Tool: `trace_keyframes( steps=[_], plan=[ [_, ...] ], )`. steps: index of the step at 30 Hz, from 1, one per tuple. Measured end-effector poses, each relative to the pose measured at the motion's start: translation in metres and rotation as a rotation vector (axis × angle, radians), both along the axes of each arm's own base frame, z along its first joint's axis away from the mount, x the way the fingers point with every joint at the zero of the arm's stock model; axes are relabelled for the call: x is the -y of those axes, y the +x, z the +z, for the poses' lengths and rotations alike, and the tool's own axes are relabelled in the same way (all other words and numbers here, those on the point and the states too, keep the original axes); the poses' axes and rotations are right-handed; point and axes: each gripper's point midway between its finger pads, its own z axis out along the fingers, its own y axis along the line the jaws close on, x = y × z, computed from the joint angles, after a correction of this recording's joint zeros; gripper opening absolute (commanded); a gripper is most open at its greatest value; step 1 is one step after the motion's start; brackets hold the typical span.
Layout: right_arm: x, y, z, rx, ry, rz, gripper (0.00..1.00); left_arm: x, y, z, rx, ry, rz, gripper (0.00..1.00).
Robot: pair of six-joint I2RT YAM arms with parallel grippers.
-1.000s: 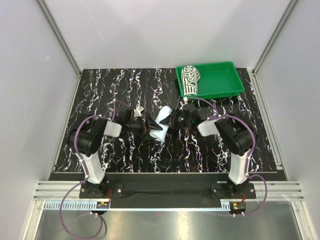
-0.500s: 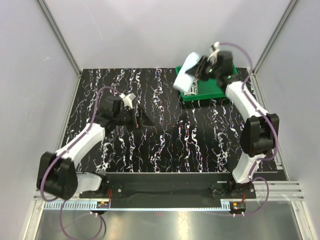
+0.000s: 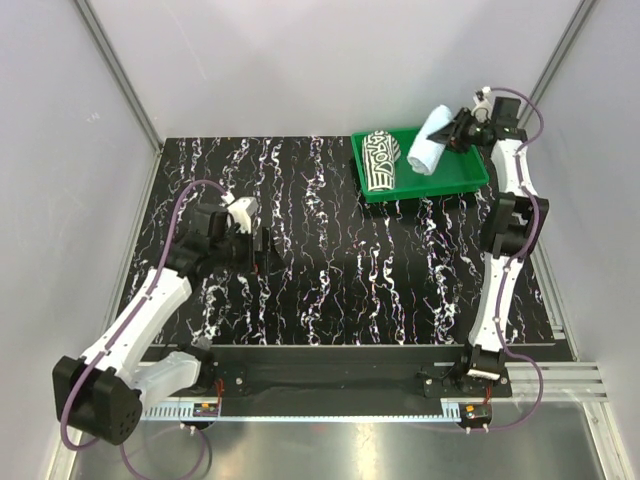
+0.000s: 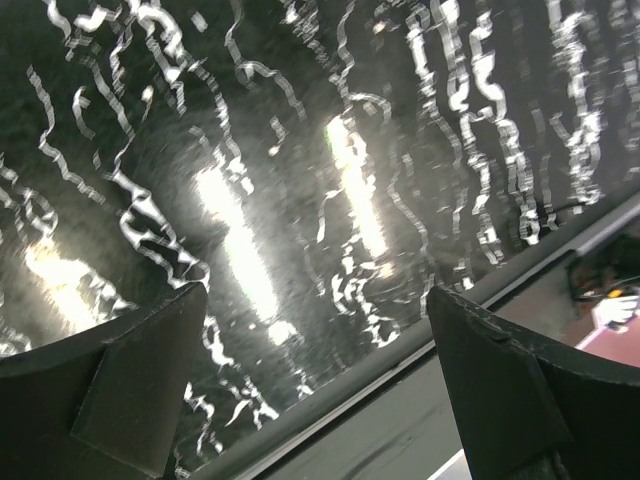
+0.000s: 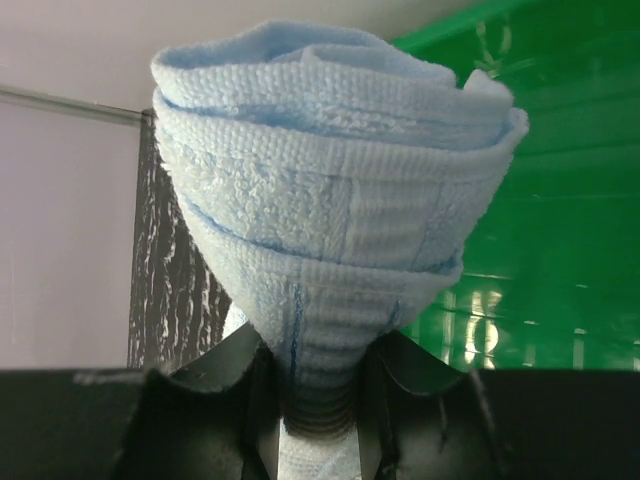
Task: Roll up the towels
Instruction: Place the rolled towel into the container
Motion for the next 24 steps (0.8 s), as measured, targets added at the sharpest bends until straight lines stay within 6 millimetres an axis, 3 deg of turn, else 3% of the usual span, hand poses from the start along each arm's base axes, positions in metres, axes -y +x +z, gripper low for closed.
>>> trace_keyframes(
  steps=[3, 7, 10, 14, 18, 21, 22, 24],
  plan=[
    [0.021, 0.012, -0.05, -0.061, 0.044, 0.001, 0.02, -0.003, 0.0, -0.005, -0.01, 0.024, 0.004, 0.99],
    [0.014, 0.012, -0.095, -0.131, 0.098, 0.031, 0.02, -0.004, 0.001, -0.012, -0.027, 0.04, 0.001, 0.99],
    [-0.003, 0.015, -0.106, -0.126, 0.141, 0.074, 0.03, -0.004, 0.001, -0.013, -0.03, 0.043, 0.0, 0.99],
    [-0.021, 0.02, -0.105, -0.083, 0.165, 0.136, 0.09, -0.004, 0.001, -0.014, -0.031, 0.045, -0.001, 0.99],
    [-0.033, 0.024, -0.109, -0.061, 0.175, 0.163, 0.27, -0.005, 0.001, -0.015, -0.036, 0.048, 0.0, 0.99],
    [-0.039, 0.024, -0.114, -0.063, 0.174, 0.173, 0.55, -0.005, 0.001, -0.017, -0.042, 0.054, 0.002, 0.99],
    [-0.038, 0.024, -0.117, -0.065, 0.17, 0.17, 0.74, -0.006, 0.001, -0.018, -0.045, 0.056, 0.003, 0.99],
    [-0.037, 0.025, -0.121, -0.069, 0.156, 0.16, 0.8, -0.006, 0.002, -0.02, -0.053, 0.06, 0.004, 0.99]
  ],
)
